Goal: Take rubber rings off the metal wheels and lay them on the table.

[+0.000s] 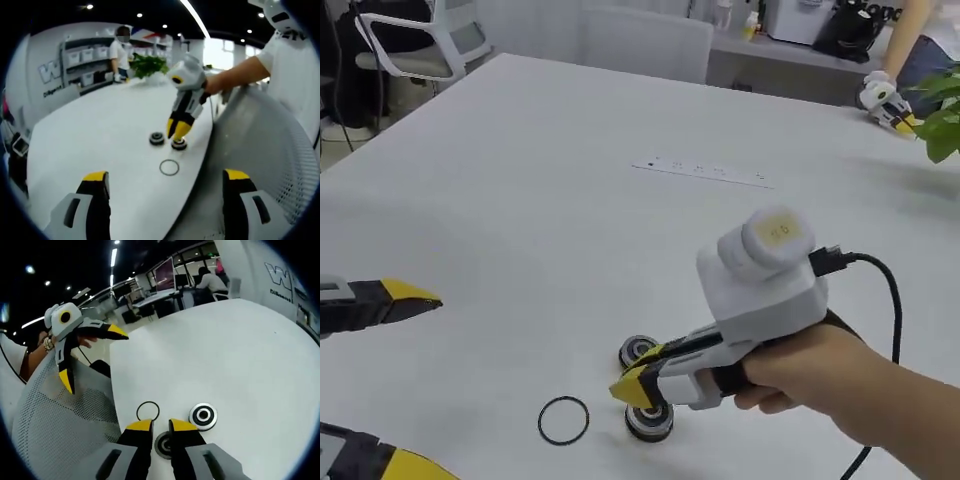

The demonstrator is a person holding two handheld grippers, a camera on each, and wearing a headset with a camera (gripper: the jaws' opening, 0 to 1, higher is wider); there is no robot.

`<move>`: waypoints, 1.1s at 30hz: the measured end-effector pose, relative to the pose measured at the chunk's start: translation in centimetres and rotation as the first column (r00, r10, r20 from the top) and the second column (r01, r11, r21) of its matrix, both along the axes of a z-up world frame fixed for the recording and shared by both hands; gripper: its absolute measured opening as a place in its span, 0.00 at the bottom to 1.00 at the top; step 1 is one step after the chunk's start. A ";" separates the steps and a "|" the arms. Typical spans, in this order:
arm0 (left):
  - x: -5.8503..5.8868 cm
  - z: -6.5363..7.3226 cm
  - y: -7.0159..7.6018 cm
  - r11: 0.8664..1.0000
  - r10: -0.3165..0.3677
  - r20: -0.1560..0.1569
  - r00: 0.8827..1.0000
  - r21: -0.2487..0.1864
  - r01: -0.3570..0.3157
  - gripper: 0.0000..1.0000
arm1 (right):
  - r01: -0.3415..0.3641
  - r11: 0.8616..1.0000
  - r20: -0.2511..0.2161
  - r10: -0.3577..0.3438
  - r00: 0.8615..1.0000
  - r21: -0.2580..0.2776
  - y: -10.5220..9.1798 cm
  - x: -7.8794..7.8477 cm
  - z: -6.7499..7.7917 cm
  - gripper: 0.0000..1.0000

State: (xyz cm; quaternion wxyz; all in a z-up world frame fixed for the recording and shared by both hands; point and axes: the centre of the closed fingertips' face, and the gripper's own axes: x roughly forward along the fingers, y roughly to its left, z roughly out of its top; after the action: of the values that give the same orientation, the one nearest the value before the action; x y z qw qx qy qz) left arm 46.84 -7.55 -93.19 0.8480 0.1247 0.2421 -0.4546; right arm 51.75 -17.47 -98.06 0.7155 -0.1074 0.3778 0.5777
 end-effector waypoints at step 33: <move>2.9 5.0 -3.4 0.993 -0.119 0.122 0.985 0.020 0.117 0.92 | 0.132 0.985 0.096 -0.142 0.985 0.112 -5.6 1.3 1.7 0.26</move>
State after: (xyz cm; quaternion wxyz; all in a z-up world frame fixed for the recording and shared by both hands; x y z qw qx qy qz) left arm 49.74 -10.99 -88.22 0.8322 0.1719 0.1844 -0.4939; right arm 53.04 -23.08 -96.32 0.7769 -0.0732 0.3157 0.5397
